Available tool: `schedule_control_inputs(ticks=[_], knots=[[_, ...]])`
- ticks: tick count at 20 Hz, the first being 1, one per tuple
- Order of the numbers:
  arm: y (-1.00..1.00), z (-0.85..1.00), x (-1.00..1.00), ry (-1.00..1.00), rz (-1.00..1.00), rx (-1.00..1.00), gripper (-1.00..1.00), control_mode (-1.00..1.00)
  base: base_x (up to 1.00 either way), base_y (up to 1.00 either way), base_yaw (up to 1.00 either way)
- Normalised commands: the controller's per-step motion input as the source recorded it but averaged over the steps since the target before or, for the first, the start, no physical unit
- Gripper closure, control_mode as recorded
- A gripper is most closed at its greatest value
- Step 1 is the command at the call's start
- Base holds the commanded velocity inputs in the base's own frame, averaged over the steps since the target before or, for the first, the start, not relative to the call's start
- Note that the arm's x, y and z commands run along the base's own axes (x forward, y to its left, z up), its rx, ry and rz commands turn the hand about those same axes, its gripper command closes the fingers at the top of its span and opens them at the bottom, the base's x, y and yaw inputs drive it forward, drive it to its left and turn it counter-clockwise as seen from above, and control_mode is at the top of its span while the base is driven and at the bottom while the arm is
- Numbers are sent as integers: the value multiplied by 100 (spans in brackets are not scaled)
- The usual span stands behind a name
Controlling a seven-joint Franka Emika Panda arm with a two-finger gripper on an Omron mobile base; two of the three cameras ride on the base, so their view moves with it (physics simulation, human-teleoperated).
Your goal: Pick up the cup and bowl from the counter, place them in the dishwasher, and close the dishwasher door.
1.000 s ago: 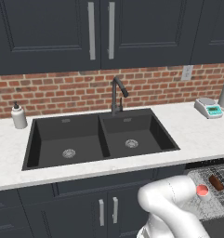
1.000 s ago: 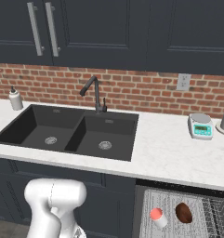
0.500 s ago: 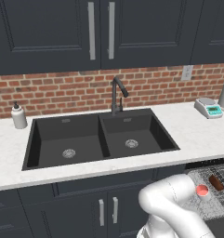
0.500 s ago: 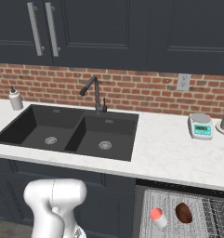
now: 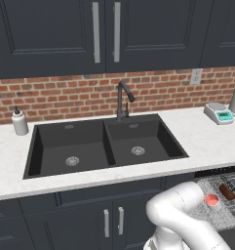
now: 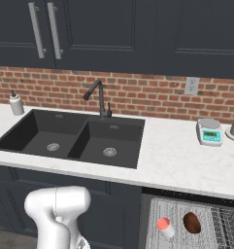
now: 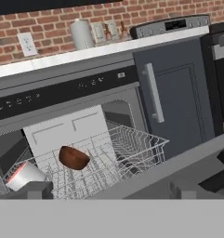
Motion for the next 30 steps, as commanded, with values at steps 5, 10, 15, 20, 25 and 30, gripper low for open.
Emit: schedule_control_inputs(ticks=[5,10,15,20,25,30], knots=[[0,-75,-56,-4,10,0,-100,-100,0,0,0],[0,-84,-6,-1,20,0,-100,-100,0,0,0],[0,-83,7,-2,24,0,-100,-100,0,0,0],[0,-96,40,-3,26,0,-100,-100,0,0,0],[-4,-74,47,-13,19,0,-100,-100,0,0,0],[-4,-55,57,-21,18,3,-100,-100,0,0,0]])
